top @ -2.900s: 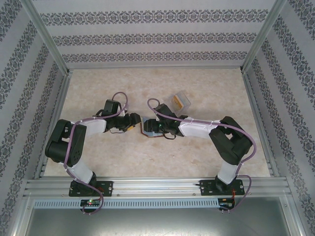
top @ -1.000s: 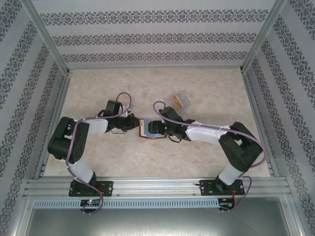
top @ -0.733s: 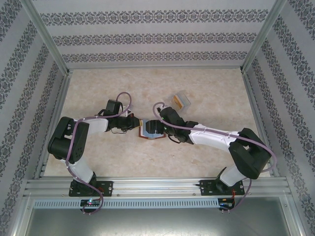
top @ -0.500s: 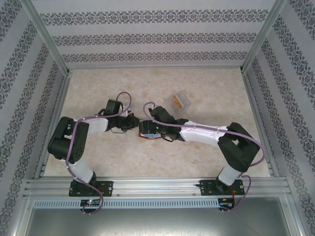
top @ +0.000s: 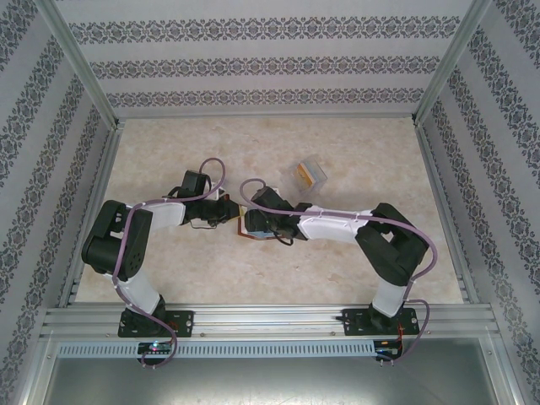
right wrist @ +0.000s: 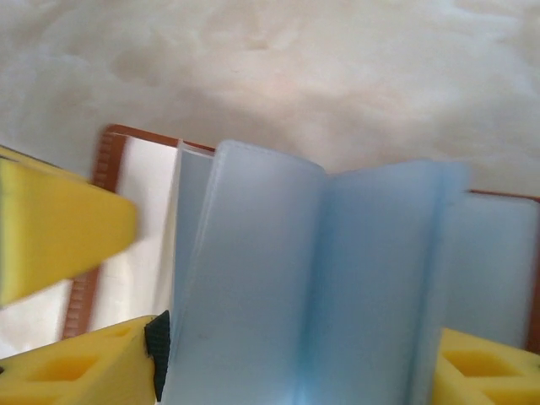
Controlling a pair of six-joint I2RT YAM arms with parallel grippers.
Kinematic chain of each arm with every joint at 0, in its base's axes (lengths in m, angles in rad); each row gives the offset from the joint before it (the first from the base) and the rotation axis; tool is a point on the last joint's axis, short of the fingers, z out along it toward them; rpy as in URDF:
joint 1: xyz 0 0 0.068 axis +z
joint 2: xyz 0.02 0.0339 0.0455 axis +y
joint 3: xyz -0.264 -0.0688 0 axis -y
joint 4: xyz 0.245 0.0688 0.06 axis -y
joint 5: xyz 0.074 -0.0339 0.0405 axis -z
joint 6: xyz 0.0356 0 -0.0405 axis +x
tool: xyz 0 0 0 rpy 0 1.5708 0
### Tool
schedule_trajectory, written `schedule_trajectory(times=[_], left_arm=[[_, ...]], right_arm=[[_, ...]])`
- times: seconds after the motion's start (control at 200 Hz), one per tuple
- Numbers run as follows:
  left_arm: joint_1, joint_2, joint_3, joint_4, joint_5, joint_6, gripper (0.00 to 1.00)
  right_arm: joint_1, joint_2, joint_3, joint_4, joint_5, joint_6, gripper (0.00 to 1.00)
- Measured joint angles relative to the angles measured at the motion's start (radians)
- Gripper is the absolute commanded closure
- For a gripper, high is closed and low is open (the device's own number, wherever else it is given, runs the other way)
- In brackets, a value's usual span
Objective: Put the credit cards into the card holder
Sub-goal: Open the card holder at the center of the table.
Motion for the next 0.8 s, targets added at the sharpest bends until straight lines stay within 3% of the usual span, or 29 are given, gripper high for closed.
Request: schedule_trajectory(times=[0.445,0.625,0.764,0.799], left_arm=[[0.0,0.0,0.011,-0.006,-0.007,-0.01,1.0],[0.0,0.0,0.011,-0.006,-0.007,-0.018,0.79],[0.0,0.0,0.011,-0.006,-0.007,-0.026,0.72],[0.0,0.0,0.011,-0.005,-0.007,-0.033,0.65]], right_arm=[[-0.104,-0.065,-0.107,-0.002,-0.04,0.053,0.3],[-0.104,-0.022,-0.05,-0.03,-0.087,0.037,0.21],[-0.097,0.012,0.001,-0.046,-0.126,0.009,0.14],[-0.093,0.019,0.013,-0.058,-0.127,0.002,0.12]])
